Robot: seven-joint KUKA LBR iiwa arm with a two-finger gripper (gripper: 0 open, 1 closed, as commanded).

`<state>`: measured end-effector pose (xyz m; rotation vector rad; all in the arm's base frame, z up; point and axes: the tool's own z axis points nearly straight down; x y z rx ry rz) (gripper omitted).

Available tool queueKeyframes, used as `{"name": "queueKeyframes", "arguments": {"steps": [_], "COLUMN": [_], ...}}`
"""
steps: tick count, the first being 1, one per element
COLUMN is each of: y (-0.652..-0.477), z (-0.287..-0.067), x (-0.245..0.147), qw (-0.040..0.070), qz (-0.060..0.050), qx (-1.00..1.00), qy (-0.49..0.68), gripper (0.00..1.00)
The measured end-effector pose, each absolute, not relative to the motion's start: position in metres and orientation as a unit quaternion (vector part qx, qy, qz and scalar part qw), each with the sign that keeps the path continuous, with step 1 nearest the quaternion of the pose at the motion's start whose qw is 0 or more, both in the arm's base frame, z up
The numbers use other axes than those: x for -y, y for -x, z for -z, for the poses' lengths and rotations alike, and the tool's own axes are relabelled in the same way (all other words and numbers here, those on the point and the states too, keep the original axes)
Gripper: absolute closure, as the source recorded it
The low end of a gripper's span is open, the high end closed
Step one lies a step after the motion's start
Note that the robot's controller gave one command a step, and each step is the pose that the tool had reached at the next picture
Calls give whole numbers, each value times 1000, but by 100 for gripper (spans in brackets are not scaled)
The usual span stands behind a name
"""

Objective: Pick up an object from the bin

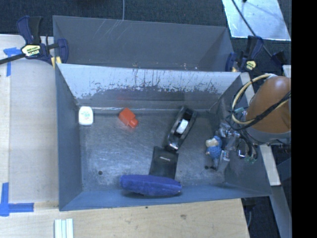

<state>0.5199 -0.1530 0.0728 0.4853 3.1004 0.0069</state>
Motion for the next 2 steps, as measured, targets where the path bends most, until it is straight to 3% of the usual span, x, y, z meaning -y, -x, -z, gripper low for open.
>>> {"name": "queueKeyframes", "arguments": {"steps": [1,2], "y": [-522,-525], "z": [-75,-166], "x": [153,154], "qw": [5,6], "qz": [-2,1], "qx": [-988,-988], "qy": [-154,-154], "gripper": [100,100]}}
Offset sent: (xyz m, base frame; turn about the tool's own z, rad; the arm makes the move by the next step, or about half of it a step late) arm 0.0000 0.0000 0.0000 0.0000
